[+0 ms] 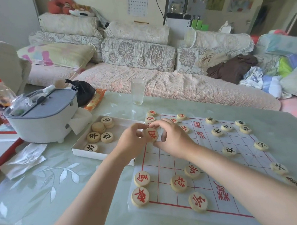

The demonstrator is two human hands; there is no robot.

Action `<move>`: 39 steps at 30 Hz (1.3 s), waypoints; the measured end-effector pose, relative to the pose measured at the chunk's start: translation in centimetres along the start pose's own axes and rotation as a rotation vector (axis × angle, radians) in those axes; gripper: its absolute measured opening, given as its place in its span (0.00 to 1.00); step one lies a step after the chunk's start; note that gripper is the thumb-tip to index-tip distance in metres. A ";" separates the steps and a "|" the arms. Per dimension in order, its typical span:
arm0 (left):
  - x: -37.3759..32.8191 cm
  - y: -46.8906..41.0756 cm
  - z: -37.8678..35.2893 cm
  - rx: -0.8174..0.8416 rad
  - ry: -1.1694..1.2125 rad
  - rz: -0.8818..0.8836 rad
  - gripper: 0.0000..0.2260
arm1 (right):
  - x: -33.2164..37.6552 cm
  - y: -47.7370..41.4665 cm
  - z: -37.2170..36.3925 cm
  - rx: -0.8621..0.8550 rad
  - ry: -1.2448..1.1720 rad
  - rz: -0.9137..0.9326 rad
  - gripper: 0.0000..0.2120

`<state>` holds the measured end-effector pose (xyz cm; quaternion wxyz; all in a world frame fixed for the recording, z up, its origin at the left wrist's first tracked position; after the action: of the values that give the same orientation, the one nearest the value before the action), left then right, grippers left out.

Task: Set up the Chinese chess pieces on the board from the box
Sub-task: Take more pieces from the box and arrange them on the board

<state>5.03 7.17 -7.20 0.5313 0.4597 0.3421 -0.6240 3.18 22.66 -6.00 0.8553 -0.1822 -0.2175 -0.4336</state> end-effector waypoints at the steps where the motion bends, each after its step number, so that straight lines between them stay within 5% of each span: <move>1: -0.1 0.1 -0.3 0.001 -0.001 0.001 0.14 | -0.1 0.4 0.0 -0.009 -0.001 -0.002 0.27; 7: 0.2 1.1 -1.0 0.022 -0.057 0.029 0.17 | 0.1 1.8 -0.2 0.008 -0.036 -0.026 0.26; 15: 1.9 3.0 2.6 0.040 -0.840 -0.015 0.08 | 0.7 3.3 -2.4 0.288 0.101 -0.202 0.13; 24: 3.1 3.3 3.5 0.062 -0.738 0.015 0.06 | 1.0 2.0 -4.1 0.381 0.032 -0.167 0.08; 33: 3.4 2.4 8.0 -0.081 -0.755 0.075 0.12 | 3.0 -0.1 -3.1 0.200 -0.001 -0.078 0.10; 39: 5.0 3.3 11.3 -0.165 -0.790 0.238 0.17 | 5.7 -4.2 -4.5 0.429 0.181 -0.141 0.17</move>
<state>5.78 -5.61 -7.81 0.7250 0.1772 0.1056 -0.6571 3.70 14.23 -6.25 0.8580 0.0588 -0.2392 -0.4507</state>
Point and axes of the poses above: each hand's wrist, its own y-axis away from the middle knuckle, its own z-axis out of the back of the hand, x = y × z, the point moved 4 cm from there along -y, towards the middle knuckle, and after that the axes turned 15 degrees about x, right-handed, at the moved point
